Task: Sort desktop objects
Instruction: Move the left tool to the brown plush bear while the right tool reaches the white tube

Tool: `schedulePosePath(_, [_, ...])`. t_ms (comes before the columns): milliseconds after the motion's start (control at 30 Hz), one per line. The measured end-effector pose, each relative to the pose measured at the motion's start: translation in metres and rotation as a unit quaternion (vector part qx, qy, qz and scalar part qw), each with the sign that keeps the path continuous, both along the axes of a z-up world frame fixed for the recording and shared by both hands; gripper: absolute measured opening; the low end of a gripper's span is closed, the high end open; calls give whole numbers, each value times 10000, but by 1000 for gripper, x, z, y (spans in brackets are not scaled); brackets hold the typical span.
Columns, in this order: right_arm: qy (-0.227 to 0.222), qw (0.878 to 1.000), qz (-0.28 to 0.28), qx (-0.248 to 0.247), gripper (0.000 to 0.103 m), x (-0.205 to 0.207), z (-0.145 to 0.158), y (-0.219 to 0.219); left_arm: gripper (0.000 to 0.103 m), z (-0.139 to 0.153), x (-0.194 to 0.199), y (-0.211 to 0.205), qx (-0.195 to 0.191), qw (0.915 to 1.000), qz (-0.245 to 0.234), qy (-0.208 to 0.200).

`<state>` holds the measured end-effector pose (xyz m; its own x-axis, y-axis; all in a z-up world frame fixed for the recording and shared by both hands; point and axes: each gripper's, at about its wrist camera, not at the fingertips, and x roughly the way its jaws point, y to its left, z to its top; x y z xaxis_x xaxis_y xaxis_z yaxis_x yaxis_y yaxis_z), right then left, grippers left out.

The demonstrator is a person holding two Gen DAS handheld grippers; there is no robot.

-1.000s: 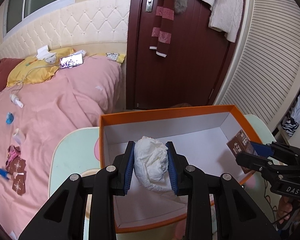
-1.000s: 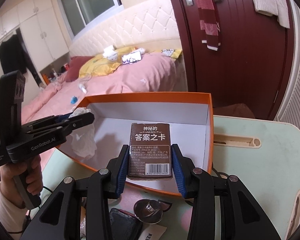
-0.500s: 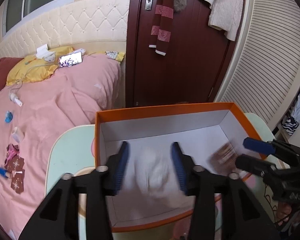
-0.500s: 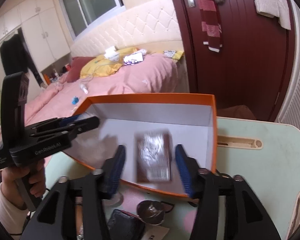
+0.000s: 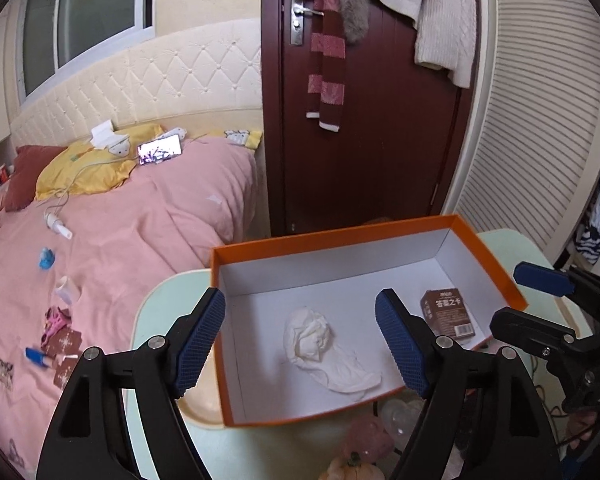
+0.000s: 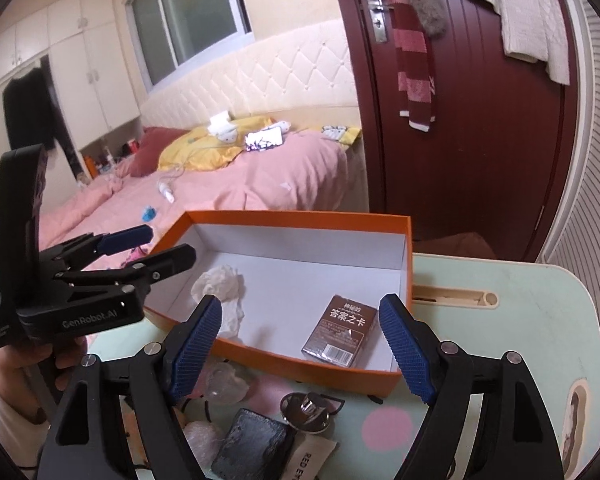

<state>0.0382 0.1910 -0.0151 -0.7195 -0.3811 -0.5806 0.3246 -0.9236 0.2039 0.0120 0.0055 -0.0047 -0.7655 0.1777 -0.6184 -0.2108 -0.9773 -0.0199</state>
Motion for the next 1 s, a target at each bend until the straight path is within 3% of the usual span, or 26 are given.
schedulePosePath(233, [232, 9997, -98, -25, 81, 26, 20, 11, 78, 30, 38, -13, 4, 9996, 85, 285])
schedulePosePath(400, [335, 9992, -218, 46, 81, 54, 27, 21, 78, 35, 69, -28, 4, 9996, 191, 198])
schedulePosePath(533, [170, 9992, -308, 169, 81, 75, 15, 29, 78, 22, 91, -39, 72, 9996, 256, 6])
schedulePosePath(733, [-377, 9982, -341, 303, 81, 95, -23, 31, 78, -23, 111, -50, 571, 9973, 175, -419])
schedulePosePath(1000, [-690, 9967, -85, 418, 81, 103, -51, 13, 78, -50, 115, -23, 499, 9962, -222, -673])
